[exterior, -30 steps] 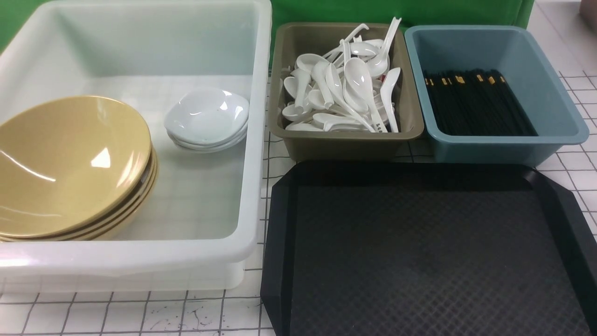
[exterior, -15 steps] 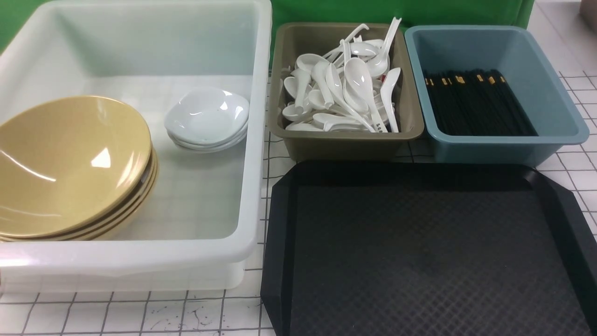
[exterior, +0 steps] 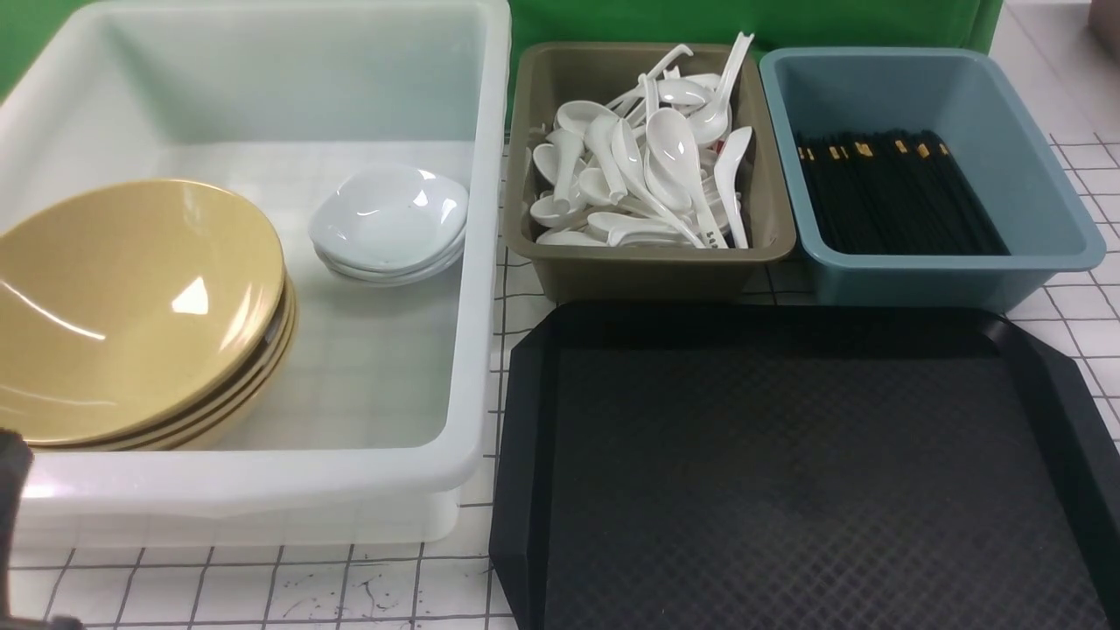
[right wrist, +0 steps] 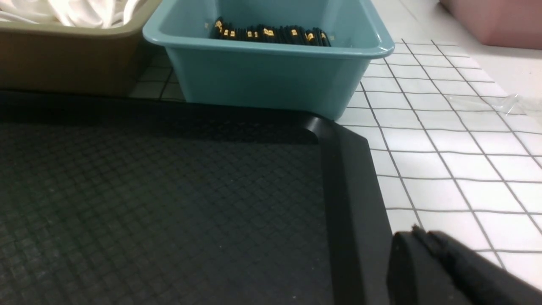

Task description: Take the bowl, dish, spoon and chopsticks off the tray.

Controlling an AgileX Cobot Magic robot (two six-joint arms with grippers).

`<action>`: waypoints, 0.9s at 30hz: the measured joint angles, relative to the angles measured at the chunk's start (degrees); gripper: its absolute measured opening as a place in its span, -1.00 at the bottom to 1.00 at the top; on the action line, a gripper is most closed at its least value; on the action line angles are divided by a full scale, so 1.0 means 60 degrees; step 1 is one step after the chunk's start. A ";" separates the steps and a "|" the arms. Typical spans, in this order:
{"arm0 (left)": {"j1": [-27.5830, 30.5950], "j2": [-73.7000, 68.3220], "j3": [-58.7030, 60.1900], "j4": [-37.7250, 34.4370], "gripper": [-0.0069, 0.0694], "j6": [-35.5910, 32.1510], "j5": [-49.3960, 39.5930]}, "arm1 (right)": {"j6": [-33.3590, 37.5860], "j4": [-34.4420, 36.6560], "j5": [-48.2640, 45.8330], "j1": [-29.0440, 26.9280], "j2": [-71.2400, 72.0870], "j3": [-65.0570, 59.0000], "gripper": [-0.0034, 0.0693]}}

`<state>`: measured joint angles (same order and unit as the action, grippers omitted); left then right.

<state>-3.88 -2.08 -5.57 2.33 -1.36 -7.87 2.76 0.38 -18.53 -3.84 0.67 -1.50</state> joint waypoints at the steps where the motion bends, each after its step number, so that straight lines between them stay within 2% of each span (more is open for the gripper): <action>1: 0.0069 0.0136 0.0212 0.0000 -0.85 0.0049 0.0024 | 0.0000 -0.0007 0.0000 0.0000 0.0000 0.0000 -0.77; 10: 0.1246 0.0460 0.1182 -0.0327 -0.85 0.0831 -0.0800 | 0.0000 -0.0007 0.0000 0.0000 0.0000 0.0007 -0.77; 16: 0.1067 0.0470 0.1182 -0.0452 -0.85 0.1009 -0.1597 | 0.0000 -0.0007 0.0000 0.0000 0.0000 0.0007 -0.77; 27: 0.1021 0.0470 0.1182 -0.0482 -0.85 0.1029 -0.1651 | 0.0000 -0.0007 0.0000 0.0000 0.0000 0.0007 -0.77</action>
<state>2.24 0.74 1.53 -0.57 4.81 -17.78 2.76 0.33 -18.53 -3.84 0.67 -1.45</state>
